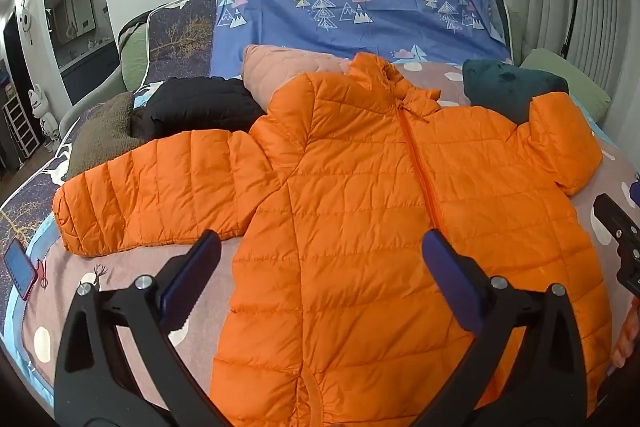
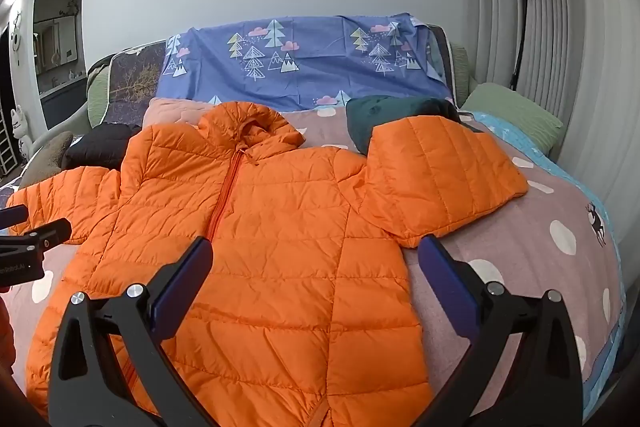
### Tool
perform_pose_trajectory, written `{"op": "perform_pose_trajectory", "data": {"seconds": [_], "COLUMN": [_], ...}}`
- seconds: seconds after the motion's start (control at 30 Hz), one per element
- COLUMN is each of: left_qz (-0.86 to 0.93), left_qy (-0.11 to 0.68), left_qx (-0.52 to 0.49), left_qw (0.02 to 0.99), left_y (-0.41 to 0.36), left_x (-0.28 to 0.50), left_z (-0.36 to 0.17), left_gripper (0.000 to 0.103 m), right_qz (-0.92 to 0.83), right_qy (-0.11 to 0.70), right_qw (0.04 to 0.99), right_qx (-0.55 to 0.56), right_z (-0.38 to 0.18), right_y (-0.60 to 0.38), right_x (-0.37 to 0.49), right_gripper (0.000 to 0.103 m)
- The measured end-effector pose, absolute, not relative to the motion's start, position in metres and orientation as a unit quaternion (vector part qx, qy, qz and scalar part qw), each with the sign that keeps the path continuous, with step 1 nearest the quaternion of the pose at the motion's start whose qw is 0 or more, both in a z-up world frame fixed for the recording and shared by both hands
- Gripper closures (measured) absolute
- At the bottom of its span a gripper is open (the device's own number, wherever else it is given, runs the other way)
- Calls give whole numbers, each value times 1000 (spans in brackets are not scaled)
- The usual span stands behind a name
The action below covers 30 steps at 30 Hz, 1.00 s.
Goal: Fold large clothes
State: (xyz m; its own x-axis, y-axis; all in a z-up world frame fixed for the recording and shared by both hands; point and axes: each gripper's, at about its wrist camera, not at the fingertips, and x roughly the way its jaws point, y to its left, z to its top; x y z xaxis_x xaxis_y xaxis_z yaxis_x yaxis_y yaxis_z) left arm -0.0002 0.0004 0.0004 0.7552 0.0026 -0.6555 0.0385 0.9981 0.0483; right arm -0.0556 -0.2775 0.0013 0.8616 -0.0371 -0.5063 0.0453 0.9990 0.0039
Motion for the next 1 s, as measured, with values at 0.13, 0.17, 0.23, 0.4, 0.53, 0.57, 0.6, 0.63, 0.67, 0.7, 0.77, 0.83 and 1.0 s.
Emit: {"op": "perform_pose_trajectory", "data": {"seconds": [0.13,0.17,0.23,0.4,0.53,0.57,0.6,0.63,0.67,0.7,0.77,0.83,1.0], "left_qz": [-4,-3,0,-2,3,3,2,1,0,-1,-6,-9,-15], "left_qy": [349,348,347,359,360,360,360,360,359,358,356,354,365], "left_qx": [42,42,44,33,26,24,23,23,25,26,25,23,16], "left_qw": [936,937,937,933,933,933,933,933,933,933,934,935,931], "left_y": [-3,-3,-4,14,26,28,30,30,28,28,27,26,26], "left_x": [-1,-2,-3,-5,-7,-7,-7,-7,-7,-7,-6,-6,-2], "left_z": [0,0,-2,-16,-16,-15,-15,-14,-12,-11,-10,-9,-17], "left_gripper": [2,2,2,2,2,2,2,2,2,2,2,2,2], "right_qz": [-18,-16,-14,-7,-2,-3,-3,-3,-3,-4,-6,-9,-15], "right_qy": [265,265,268,273,280,279,278,278,277,276,274,273,282], "right_qw": [964,964,963,962,960,960,960,961,961,961,962,962,959], "right_qx": [13,12,9,3,-6,-9,-11,-13,-13,-13,-13,-11,-4], "right_z": [1,-1,-3,-8,-9,-8,-8,-7,-6,-4,-2,-1,-6], "right_y": [-277,-276,-274,-267,-264,-263,-262,-261,-261,-261,-262,-263,-268], "right_x": [-53,-54,-52,-40,-34,-33,-34,-34,-33,-33,-33,-33,-33], "right_gripper": [1,1,1,1,1,1,1,1,1,1,1,1,1]}}
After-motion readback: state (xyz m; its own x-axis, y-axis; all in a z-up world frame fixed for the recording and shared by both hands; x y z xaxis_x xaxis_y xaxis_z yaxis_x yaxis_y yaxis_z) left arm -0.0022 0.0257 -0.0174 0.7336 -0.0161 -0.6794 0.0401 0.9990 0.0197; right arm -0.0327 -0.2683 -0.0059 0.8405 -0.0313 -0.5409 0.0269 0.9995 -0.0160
